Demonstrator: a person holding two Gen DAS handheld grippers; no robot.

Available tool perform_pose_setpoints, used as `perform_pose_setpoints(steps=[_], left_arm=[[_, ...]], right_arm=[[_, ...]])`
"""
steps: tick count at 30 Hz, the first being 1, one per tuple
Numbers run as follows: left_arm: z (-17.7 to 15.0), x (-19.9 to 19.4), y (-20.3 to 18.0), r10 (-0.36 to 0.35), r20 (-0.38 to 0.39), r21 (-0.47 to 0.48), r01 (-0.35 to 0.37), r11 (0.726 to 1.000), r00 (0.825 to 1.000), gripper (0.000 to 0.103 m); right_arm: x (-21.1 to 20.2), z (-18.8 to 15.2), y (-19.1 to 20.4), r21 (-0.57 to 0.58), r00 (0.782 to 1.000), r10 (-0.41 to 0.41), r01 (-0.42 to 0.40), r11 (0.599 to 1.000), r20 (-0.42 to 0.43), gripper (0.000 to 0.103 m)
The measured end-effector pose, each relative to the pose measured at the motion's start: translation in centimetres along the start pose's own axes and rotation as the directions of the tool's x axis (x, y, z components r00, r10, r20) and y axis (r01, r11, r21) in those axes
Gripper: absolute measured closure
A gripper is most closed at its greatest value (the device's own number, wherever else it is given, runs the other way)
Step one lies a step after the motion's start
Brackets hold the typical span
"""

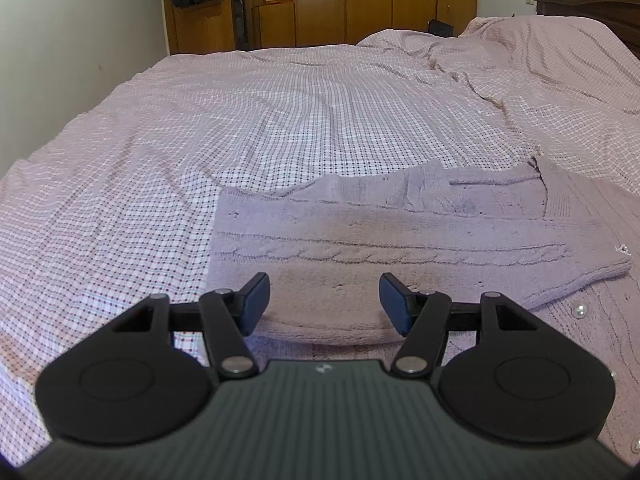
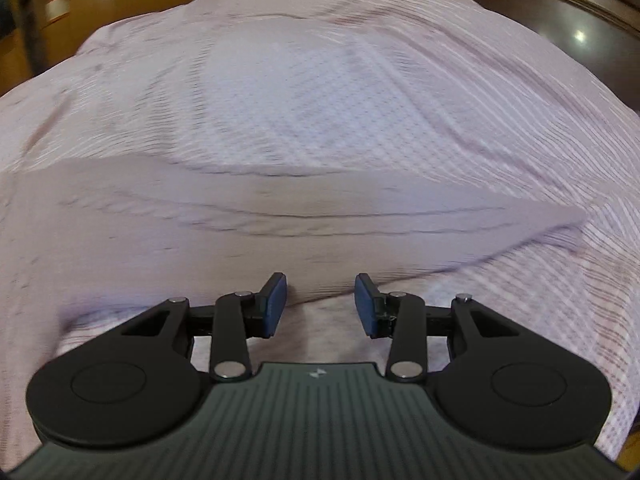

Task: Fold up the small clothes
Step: 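Move the right tool over toward the other cardigan sleeve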

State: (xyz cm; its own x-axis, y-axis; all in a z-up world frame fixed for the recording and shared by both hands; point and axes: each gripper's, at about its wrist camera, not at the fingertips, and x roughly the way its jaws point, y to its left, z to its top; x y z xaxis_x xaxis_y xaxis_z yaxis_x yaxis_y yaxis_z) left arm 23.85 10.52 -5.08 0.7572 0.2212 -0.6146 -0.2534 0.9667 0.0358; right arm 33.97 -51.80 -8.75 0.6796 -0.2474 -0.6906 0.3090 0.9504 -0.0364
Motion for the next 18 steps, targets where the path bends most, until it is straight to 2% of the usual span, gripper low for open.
perform_pose_setpoints(steps=[3, 4, 11, 18], left_arm=[[-0.1, 0.1, -0.1, 0.001, -0.003, 0.0, -0.001, 1.0, 1.0, 0.041], [0.0, 0.1, -0.1, 0.002, -0.004, 0.002, -0.002, 1.0, 1.0, 0.041], [-0.1, 0.4, -0.2, 0.005, -0.008, 0.007, -0.004, 1.0, 1.0, 0.041], [-0.2, 0.4, -0.2, 0.0, -0.011, 0.006, 0.0, 1.0, 1.0, 0.041]], right_arm=[[0.6, -0.1, -2.3, 0.037, 1.0, -0.031, 0.03, 0.999, 0.007, 0.042], [0.5, -0.1, -3.2, 0.052, 0.999, -0.035, 0.035, 0.998, 0.007, 0.041], [1.2, -0.2, -7.6, 0.154, 0.998, -0.05, 0.045, 0.987, 0.025, 0.041], [1.7, -0.6, -10.9, 0.283, 0.997, 0.009, -0.032, 0.959, 0.082, 0.039]])
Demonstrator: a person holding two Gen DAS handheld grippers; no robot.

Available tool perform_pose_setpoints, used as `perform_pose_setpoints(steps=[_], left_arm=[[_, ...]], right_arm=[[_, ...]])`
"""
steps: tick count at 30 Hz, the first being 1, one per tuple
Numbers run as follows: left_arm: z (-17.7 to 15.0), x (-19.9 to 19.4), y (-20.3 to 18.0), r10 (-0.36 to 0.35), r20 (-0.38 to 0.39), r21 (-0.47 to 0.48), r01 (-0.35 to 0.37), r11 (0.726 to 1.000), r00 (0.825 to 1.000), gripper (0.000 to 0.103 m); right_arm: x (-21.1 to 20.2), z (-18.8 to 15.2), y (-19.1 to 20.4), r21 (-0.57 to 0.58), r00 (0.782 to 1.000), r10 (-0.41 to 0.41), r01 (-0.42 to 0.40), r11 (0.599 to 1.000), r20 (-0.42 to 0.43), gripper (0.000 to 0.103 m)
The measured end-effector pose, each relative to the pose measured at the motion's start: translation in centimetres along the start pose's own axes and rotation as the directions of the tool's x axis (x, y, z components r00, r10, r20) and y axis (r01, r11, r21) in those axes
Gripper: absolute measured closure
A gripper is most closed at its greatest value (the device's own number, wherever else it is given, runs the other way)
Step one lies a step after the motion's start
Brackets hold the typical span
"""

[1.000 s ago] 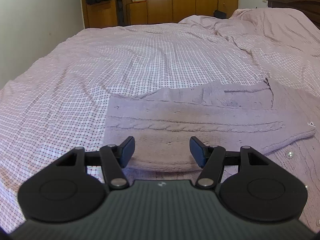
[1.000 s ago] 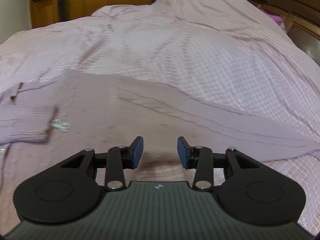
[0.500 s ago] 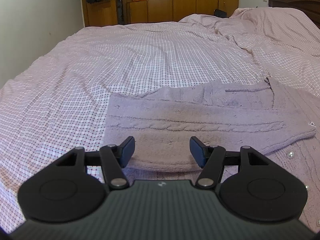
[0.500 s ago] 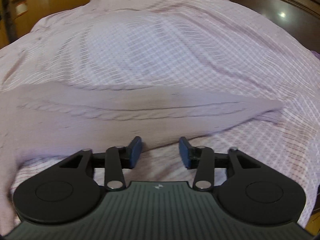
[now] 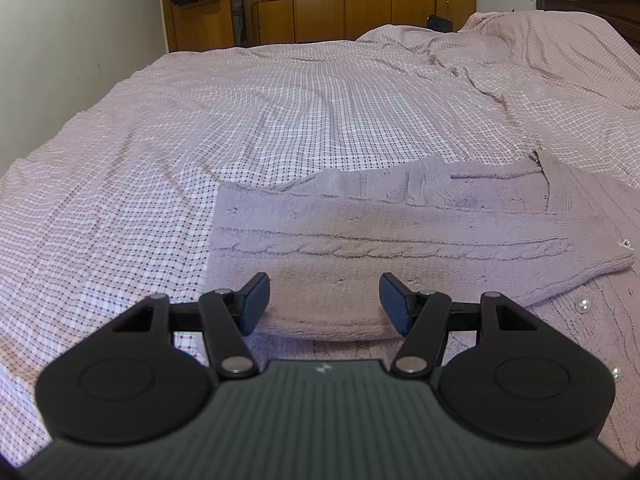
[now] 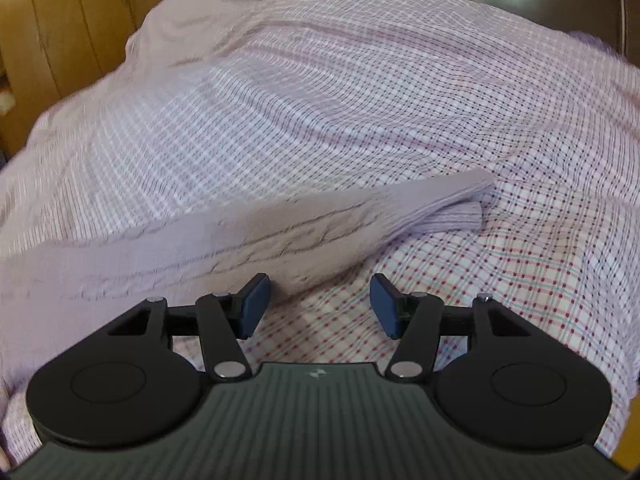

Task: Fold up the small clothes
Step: 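Grasp the cardigan sleeve cuff with the right tool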

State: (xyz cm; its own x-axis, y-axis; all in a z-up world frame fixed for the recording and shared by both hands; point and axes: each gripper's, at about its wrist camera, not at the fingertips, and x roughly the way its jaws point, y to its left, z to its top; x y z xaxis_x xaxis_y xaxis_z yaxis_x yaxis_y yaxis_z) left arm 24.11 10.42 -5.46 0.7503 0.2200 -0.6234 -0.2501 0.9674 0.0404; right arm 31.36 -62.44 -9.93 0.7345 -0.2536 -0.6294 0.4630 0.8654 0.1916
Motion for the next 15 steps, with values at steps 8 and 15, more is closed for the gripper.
perform_pose_setpoints(steps=[8, 15], left_arm=[[0.0, 0.4, 0.1, 0.0, -0.009, -0.001, 0.0, 1.0, 1.0, 0.041], [0.1, 0.7, 0.3, 0.008, -0.011, -0.007, -0.008, 1.0, 1.0, 0.041]], right_arm=[[1.8, 1.4, -4.0, 0.23, 0.997, 0.061, -0.07, 0.971, 0.048, 0.039], [2.9, 1.8, -6.5, 0.346, 0.987, 0.107, -0.143, 0.927, 0.12, 0.039]])
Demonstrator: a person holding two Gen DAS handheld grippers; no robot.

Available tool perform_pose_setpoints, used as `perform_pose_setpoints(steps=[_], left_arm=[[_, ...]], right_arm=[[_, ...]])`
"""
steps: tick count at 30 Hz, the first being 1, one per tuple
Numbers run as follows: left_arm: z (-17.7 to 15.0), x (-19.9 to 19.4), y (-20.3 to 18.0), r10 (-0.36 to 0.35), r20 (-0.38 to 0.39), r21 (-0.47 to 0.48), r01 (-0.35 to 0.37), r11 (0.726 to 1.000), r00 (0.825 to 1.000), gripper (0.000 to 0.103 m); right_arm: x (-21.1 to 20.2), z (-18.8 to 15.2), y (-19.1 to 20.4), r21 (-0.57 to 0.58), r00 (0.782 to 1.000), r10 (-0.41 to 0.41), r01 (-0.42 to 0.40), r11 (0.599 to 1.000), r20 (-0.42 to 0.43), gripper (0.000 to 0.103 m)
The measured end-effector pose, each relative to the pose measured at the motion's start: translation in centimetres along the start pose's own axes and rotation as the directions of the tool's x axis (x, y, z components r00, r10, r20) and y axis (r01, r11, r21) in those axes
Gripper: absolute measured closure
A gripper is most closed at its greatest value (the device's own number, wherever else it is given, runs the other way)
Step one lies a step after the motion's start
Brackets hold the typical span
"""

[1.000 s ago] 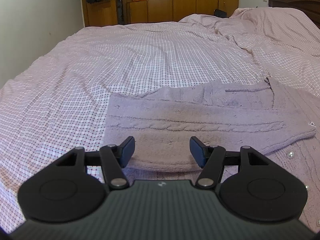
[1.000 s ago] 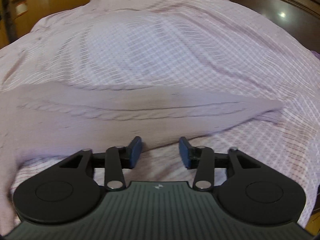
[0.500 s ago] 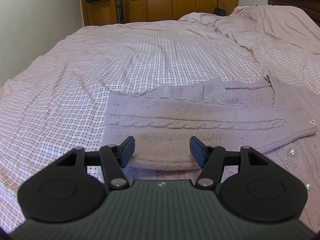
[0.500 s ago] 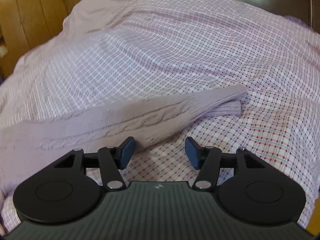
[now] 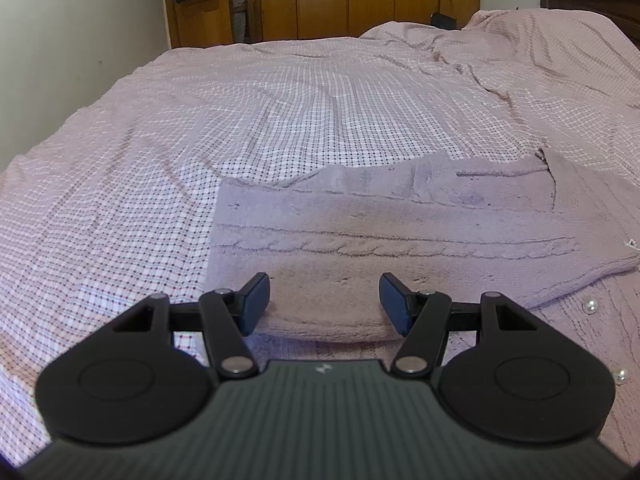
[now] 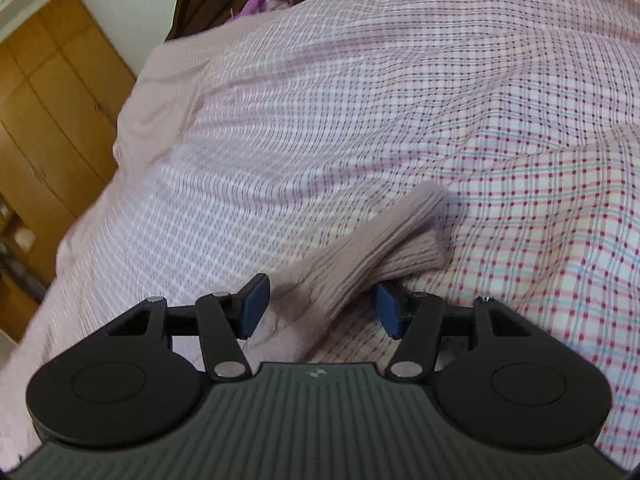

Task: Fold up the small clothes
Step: 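Grasp the cardigan sleeve cuff with the right tool, then lift the held sleeve up high with the right tool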

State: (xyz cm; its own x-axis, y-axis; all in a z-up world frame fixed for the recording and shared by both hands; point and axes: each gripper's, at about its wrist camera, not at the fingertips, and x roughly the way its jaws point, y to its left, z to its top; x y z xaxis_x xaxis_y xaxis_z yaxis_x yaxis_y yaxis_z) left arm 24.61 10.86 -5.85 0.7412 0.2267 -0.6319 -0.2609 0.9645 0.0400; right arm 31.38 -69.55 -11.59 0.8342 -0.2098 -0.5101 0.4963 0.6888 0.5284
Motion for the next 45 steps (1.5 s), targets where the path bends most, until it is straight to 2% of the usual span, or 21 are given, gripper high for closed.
perform_pose_setpoints(steps=[5, 6, 7, 9, 10, 13, 18, 22, 25, 30, 35, 45], left_arm=[[0.2, 0.0, 0.3, -0.005, 0.0, -0.005, 0.005, 1.0, 1.0, 0.041], [0.2, -0.1, 0.3, -0.006, 0.001, -0.008, 0.006, 1.0, 1.0, 0.041], [0.2, -0.1, 0.4, -0.006, 0.001, -0.011, 0.006, 1.0, 1.0, 0.041], [0.3, -0.2, 0.5, -0.005, 0.004, -0.017, 0.005, 1.0, 1.0, 0.041], [0.3, -0.2, 0.6, -0.005, 0.004, -0.018, 0.005, 1.0, 1.0, 0.041], [0.3, -0.2, 0.5, -0.005, 0.004, -0.014, 0.005, 1.0, 1.0, 0.041], [0.3, -0.1, 0.3, -0.006, 0.002, -0.009, 0.006, 1.0, 1.0, 0.041], [0.2, -0.1, 0.2, -0.008, 0.001, -0.01, 0.008, 1.0, 1.0, 0.041], [0.2, -0.2, 0.3, -0.014, 0.002, -0.01, 0.014, 1.0, 1.0, 0.041], [0.5, -0.5, 0.5, -0.016, 0.015, -0.022, 0.016, 1.0, 1.0, 0.041], [0.7, -0.7, 0.9, -0.012, 0.018, -0.041, 0.013, 0.999, 1.0, 0.041], [1.0, -1.0, 1.3, -0.017, 0.024, -0.051, 0.018, 0.999, 1.0, 0.041]], right_arm=[[0.1, 0.3, -1.4, 0.103, 0.997, 0.034, -0.041, 0.994, 0.062, 0.041], [0.0, 0.3, -1.3, 0.105, 0.997, 0.027, -0.033, 0.994, 0.066, 0.046], [0.0, 0.3, -1.1, 0.097, 0.998, 0.008, -0.014, 0.995, 0.064, 0.062], [0.1, 0.3, -0.8, 0.082, 0.998, -0.033, 0.029, 0.996, 0.056, 0.079], [0.1, 0.2, -0.9, 0.089, 0.998, -0.034, 0.029, 0.996, 0.057, 0.083], [-0.1, 0.1, -0.9, 0.101, 0.997, -0.03, 0.023, 0.995, 0.067, 0.088], [-1.2, 0.1, 0.9, 0.055, 0.994, -0.012, 0.006, 0.998, 0.105, 0.09], [-2.4, -0.6, 5.8, -0.134, 0.992, 0.009, 0.008, 0.991, 0.129, 0.09], [-3.0, -2.6, 10.7, -0.307, 0.991, 0.021, 0.02, 0.952, 0.132, 0.09], [-3.5, -5.9, 16.6, -0.48, 0.99, 0.063, 0.007, 0.877, 0.13, 0.09], [-3.9, -8.2, 19.7, -0.549, 0.989, 0.084, -0.005, 0.836, 0.119, 0.09], [-4.7, -9.5, 22.2, -0.545, 0.988, 0.122, -0.051, 0.837, 0.095, 0.09]])
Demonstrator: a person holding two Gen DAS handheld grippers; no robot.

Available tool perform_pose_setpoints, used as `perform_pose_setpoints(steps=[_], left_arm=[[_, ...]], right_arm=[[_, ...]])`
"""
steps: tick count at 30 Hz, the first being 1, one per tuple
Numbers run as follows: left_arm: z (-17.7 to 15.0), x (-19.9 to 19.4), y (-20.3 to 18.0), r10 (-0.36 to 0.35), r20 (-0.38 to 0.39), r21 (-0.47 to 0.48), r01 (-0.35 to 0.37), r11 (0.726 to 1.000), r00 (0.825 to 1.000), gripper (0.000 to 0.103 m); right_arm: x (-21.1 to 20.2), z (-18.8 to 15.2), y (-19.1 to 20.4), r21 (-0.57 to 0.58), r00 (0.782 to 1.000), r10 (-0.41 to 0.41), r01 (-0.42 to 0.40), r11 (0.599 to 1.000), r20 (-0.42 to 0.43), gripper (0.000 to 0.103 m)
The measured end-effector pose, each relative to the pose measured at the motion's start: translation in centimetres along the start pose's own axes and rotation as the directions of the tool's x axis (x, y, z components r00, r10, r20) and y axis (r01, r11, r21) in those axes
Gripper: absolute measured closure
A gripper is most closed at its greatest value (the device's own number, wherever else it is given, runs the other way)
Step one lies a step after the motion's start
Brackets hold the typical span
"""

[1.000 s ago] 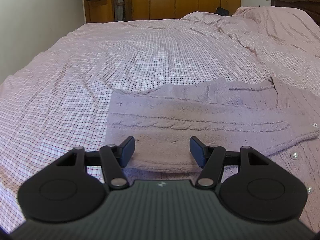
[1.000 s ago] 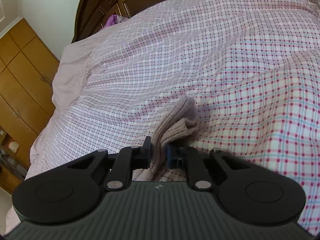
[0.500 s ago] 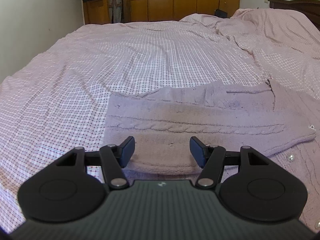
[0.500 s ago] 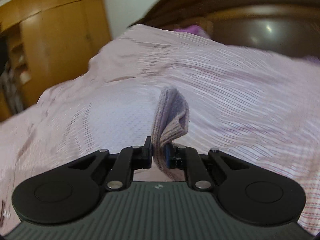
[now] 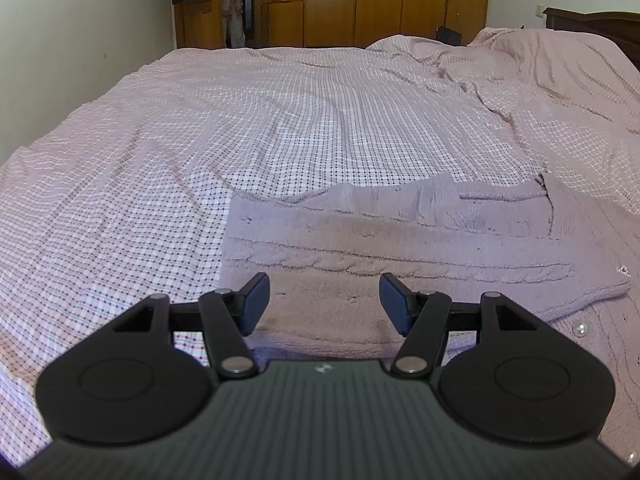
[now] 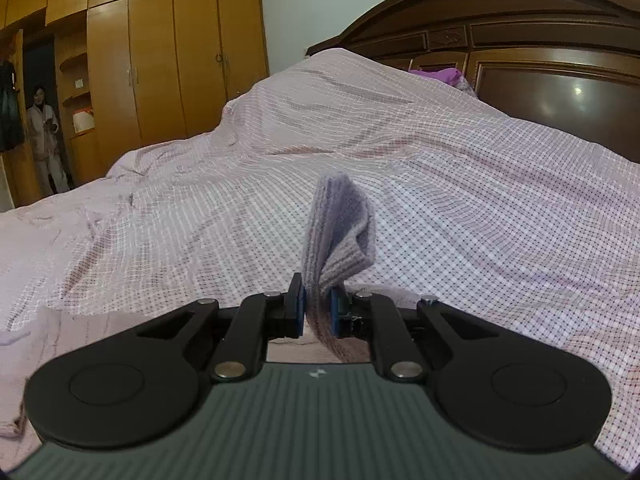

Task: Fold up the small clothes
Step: 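Lift the held sleeve up high with the right tool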

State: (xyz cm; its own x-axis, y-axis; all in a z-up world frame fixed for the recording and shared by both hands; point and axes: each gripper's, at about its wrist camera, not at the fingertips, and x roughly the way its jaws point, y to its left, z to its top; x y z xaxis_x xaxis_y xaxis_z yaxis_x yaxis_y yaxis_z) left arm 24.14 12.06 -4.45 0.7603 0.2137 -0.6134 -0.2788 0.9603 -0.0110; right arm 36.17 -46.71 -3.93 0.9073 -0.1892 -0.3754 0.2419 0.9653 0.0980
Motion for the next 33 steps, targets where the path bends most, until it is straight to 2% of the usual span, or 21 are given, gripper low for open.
perform_pose_setpoints(steps=[14, 33], left_arm=[[0.1, 0.2, 0.2, -0.005, -0.004, -0.006, 0.005, 1.0, 1.0, 0.041], [0.7, -0.5, 1.1, -0.014, 0.009, -0.031, 0.014, 0.999, 1.0, 0.041]], right_arm=[[-1.7, 1.4, 6.2, -0.019, 0.994, 0.106, -0.106, 0.994, 0.008, 0.09], [-4.5, 2.2, 13.6, -0.092, 0.978, 0.209, -0.208, 0.974, 0.002, 0.09]])
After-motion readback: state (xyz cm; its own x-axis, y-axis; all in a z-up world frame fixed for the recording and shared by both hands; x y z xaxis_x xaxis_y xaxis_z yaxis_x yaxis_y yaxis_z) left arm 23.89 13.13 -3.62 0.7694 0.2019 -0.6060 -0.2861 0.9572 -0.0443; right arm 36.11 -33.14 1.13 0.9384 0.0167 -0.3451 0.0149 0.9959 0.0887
